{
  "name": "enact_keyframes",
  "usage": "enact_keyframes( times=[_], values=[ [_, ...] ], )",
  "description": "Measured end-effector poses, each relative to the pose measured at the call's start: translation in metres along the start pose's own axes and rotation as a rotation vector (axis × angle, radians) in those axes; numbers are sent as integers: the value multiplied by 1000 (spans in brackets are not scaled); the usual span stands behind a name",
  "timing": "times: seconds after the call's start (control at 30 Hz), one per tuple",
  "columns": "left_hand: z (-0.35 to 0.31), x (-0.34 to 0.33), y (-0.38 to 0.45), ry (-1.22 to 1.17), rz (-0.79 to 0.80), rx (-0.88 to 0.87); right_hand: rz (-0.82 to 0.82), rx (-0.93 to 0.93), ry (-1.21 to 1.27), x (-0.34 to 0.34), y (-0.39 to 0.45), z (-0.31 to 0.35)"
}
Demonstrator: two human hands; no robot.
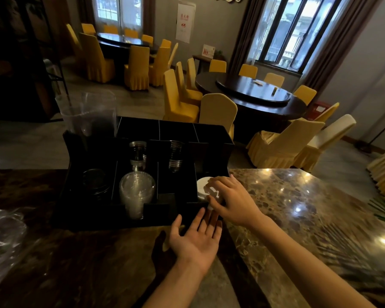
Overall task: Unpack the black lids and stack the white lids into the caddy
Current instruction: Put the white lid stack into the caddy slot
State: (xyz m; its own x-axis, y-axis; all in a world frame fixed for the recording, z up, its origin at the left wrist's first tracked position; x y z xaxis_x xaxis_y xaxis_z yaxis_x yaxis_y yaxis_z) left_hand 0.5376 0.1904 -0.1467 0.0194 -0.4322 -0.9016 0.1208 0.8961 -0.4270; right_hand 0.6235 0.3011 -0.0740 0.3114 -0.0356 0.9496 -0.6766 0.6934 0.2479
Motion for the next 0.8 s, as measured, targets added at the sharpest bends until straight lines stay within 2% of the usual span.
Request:
enact_keyframes(
  times=[0.23, 0.57, 0.67, 0.8],
  values=[
    [-3, 5, 4, 9, -42, -1, 100, 5, -152, -15, -8, 0],
    [-9, 7, 1, 152, -54, -33, 49, -70, -139, -20, -17, 6],
    [-15, 2, -5, 417, -48, -104, 24, -78, -143, -19, -19, 10],
    [-26, -3, -20, 1033, 7, -265, -59, -96, -118, -13, -29, 17]
  ],
)
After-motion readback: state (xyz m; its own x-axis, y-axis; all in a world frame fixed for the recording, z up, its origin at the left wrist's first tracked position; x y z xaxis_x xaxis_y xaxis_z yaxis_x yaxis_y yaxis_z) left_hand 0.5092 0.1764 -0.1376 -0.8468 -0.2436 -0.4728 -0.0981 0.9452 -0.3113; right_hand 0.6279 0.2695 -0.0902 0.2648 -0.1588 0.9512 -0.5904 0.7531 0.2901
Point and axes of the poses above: each hand's wrist, its own y-axis towards the middle knuckle, its own x-axis out of the back of the hand, z = x × y, the point moved 4 cm from there along y, towards the middle knuckle, and after that the axes turned 4 degrees about z, right-handed, at the moved point
